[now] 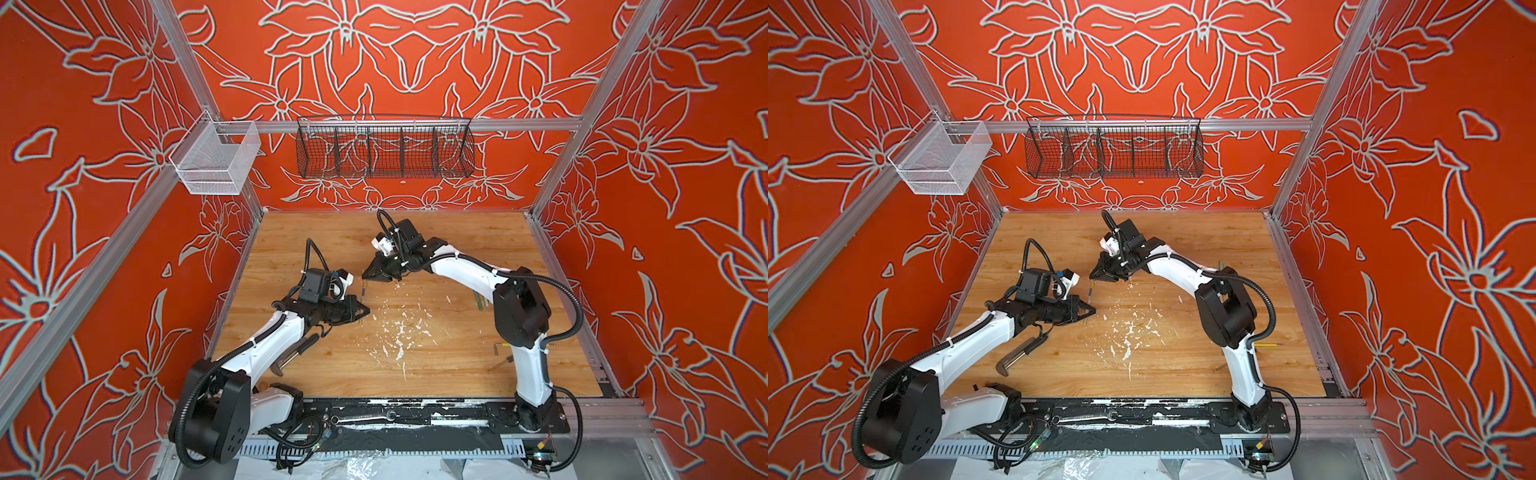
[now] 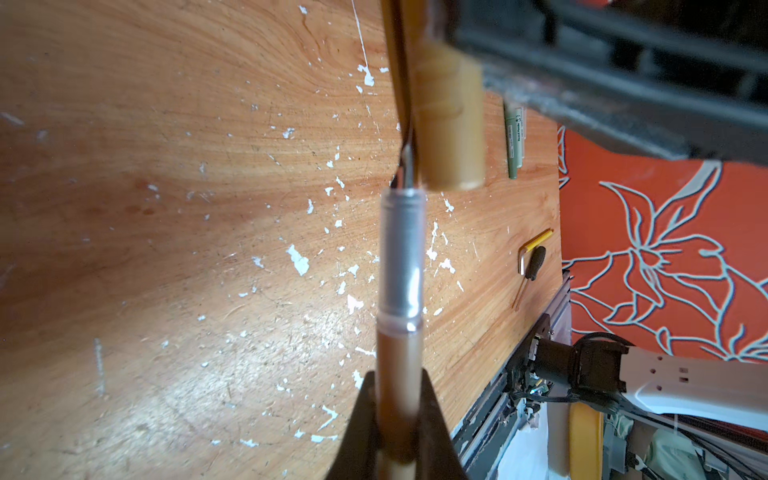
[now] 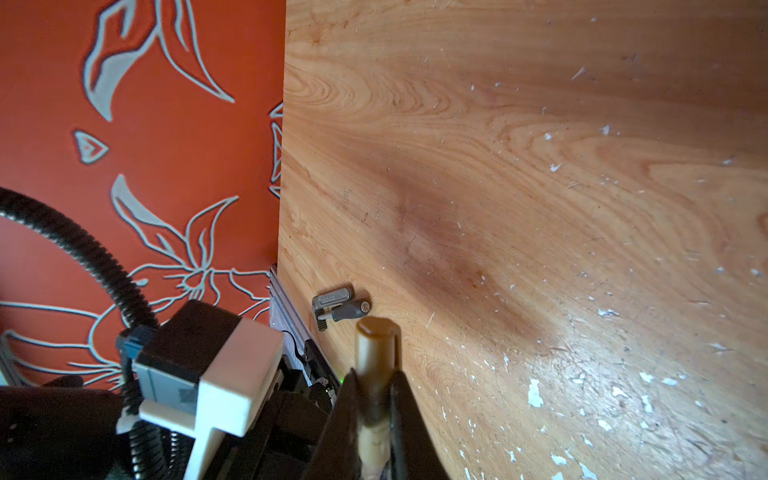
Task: Insert the pens into the pen caps
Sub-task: 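Carry the tan cap with the right gripper above the held pen nib, then align the tan cap over the silver nib with the right gripper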
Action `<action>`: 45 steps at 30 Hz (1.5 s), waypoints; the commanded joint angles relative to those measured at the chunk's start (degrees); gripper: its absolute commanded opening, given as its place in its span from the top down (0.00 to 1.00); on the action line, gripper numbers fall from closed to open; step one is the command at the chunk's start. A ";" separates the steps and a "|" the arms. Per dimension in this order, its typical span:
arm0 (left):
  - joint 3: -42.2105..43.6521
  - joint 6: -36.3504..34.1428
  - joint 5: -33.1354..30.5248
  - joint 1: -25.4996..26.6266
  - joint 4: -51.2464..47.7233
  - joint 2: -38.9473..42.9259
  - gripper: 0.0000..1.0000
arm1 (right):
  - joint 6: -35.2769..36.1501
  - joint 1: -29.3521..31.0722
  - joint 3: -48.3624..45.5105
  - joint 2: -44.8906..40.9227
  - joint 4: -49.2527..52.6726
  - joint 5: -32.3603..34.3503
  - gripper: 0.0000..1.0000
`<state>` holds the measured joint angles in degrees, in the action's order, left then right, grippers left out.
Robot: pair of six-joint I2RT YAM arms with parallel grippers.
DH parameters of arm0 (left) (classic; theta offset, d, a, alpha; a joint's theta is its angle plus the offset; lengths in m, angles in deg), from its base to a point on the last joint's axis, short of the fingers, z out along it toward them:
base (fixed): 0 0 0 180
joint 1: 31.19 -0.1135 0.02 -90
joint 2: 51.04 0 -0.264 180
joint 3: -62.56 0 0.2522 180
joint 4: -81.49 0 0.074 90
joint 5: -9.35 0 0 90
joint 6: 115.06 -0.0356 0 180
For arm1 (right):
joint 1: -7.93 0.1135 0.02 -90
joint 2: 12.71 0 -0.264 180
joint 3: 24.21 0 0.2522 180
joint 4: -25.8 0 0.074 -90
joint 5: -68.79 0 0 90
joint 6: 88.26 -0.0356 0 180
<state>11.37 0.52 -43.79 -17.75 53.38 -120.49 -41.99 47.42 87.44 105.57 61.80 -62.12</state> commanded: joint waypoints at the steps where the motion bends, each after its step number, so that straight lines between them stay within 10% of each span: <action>1: 0.08 -0.36 -0.63 -0.50 0.55 1.65 1.00 | 1.02 1.10 2.05 1.08 1.26 -0.68 0.91; 18: 1.63 0.76 -1.67 -5.32 3.14 6.73 1.00 | 7.48 3.47 9.07 3.89 9.42 -0.51 0.94; 45: 1.13 -3.17 5.60 -3.94 1.60 7.01 1.00 | -1.08 -1.08 12.62 3.81 1.37 1.55 0.95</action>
<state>12.97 -1.49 -38.76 -21.89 54.71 -114.00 -42.21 46.15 98.69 108.52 64.03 -60.61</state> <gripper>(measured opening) 0.102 0.143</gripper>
